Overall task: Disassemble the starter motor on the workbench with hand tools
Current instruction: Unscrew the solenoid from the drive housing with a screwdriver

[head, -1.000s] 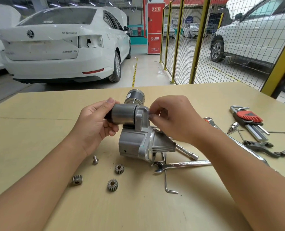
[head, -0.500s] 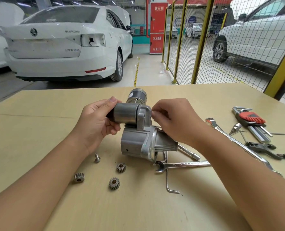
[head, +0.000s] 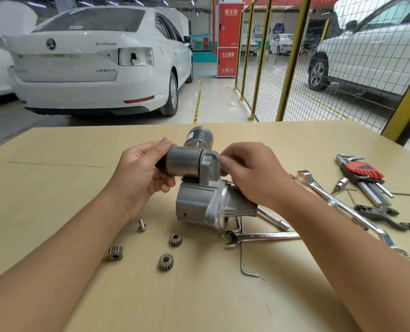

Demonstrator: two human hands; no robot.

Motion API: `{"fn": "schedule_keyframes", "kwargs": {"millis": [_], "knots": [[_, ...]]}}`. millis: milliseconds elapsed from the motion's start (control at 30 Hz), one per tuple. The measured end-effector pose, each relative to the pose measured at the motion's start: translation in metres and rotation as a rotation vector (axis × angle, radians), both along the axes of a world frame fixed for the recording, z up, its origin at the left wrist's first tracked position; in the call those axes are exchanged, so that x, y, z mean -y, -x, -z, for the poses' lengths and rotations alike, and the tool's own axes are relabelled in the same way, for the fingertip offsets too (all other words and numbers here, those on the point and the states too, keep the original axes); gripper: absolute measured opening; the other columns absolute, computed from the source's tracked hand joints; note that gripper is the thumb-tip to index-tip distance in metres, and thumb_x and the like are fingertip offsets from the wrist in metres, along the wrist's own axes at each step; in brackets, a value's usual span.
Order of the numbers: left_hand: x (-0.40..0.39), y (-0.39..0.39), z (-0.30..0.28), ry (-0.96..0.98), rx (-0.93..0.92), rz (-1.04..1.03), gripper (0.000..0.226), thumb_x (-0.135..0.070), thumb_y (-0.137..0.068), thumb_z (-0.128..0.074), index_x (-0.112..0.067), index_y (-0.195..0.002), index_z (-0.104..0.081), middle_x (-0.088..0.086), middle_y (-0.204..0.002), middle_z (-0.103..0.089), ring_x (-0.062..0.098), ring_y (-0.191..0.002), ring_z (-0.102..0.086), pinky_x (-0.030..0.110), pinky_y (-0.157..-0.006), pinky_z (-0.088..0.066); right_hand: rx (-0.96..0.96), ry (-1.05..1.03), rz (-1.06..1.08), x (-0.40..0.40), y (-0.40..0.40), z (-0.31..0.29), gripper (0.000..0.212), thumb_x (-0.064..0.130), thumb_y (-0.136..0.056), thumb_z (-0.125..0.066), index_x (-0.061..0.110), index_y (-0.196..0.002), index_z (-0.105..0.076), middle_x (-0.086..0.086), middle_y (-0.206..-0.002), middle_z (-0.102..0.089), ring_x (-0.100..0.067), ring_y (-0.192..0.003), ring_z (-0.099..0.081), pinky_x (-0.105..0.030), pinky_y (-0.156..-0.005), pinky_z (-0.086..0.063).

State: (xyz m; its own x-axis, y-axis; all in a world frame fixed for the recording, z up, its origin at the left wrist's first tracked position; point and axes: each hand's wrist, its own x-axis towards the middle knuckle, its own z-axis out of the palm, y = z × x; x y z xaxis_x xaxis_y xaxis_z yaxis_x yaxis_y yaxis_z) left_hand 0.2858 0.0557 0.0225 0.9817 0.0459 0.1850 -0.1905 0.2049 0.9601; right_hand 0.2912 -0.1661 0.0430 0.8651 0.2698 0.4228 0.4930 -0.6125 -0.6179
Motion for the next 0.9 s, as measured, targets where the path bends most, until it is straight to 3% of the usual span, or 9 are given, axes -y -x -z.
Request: {"fn": "schedule_keyframes", "kwargs": {"millis": [100, 267, 367, 533, 700, 833, 900], "knots": [[-0.001, 0.0, 0.0, -0.006, 0.0, -0.002, 0.044, -0.043, -0.084, -0.069, -0.004, -0.106, -0.071, 0.013, -0.072, -0.062, 0.022, -0.045, -0.052, 0.023, -0.039, -0.041, -0.036, -0.197, -0.017, 0.0, 0.001, -0.001, 0.018, 0.007, -0.086, -0.071, 0.023, -0.077, -0.072, 0.011, -0.064, -0.067, 0.0, -0.054, -0.057, -0.02, -0.059, -0.042], [-0.001, 0.0, 0.001, -0.006, 0.002, 0.003, 0.043, -0.043, -0.084, -0.07, -0.006, -0.105, -0.072, 0.012, -0.071, -0.062, 0.022, -0.045, -0.053, 0.022, -0.039, -0.041, -0.256, -0.519, -0.035, -0.003, 0.004, -0.006, 0.015, 0.006, -0.088, -0.065, 0.018, -0.081, -0.071, -0.006, -0.068, -0.072, -0.013, -0.044, -0.051, -0.024, -0.047, -0.041], [-0.001, 0.0, 0.001, -0.006, 0.003, -0.001, 0.043, -0.043, -0.084, -0.07, -0.005, -0.105, -0.072, 0.012, -0.07, -0.063, 0.023, -0.045, -0.053, 0.022, -0.039, -0.041, -0.308, -0.556, -0.064, -0.006, 0.007, -0.006, 0.018, 0.005, -0.092, -0.058, 0.017, -0.085, -0.07, -0.012, -0.069, -0.072, -0.011, -0.041, -0.049, -0.019, -0.041, -0.037], [-0.001, 0.0, 0.001, -0.011, 0.002, 0.001, 0.046, -0.043, -0.084, -0.07, -0.004, -0.108, -0.071, 0.012, -0.072, -0.063, 0.023, -0.045, -0.053, 0.023, -0.039, -0.041, -0.319, -0.772, -0.041, -0.006, 0.006, -0.006, 0.011, 0.002, -0.089, -0.06, 0.01, -0.089, -0.068, -0.011, -0.077, -0.075, -0.017, -0.039, -0.047, -0.023, -0.04, -0.034], [0.0, 0.0, 0.0, -0.008, 0.001, 0.0, 0.047, -0.042, -0.084, -0.068, -0.003, -0.109, -0.07, 0.011, -0.071, -0.063, 0.022, -0.045, -0.052, 0.023, -0.039, -0.04, -0.391, -0.643, 0.025, -0.011, 0.007, -0.002, 0.017, 0.025, -0.095, -0.061, 0.017, -0.084, -0.072, -0.008, -0.069, -0.073, -0.011, -0.041, -0.046, -0.018, -0.041, -0.034], [0.0, 0.0, 0.0, -0.01, -0.002, -0.002, 0.049, -0.042, -0.084, -0.069, -0.002, -0.112, -0.07, 0.011, -0.072, -0.063, 0.023, -0.045, -0.053, 0.023, -0.039, -0.04, -0.384, -0.904, -0.051, -0.009, 0.01, -0.006, 0.016, 0.023, -0.092, -0.062, 0.011, -0.084, -0.069, -0.015, -0.081, -0.076, -0.017, -0.039, -0.041, -0.018, -0.038, -0.033], [0.0, 0.0, 0.0, -0.007, -0.003, -0.003, 0.048, -0.042, -0.084, -0.069, -0.002, -0.111, -0.07, 0.012, -0.073, -0.062, 0.022, -0.045, -0.052, 0.023, -0.04, -0.04, -0.413, -0.872, -0.003, -0.008, 0.008, -0.007, 0.019, 0.029, -0.092, -0.063, 0.013, -0.083, -0.069, -0.012, -0.082, -0.076, -0.017, -0.038, -0.042, -0.018, -0.038, -0.031]]}}
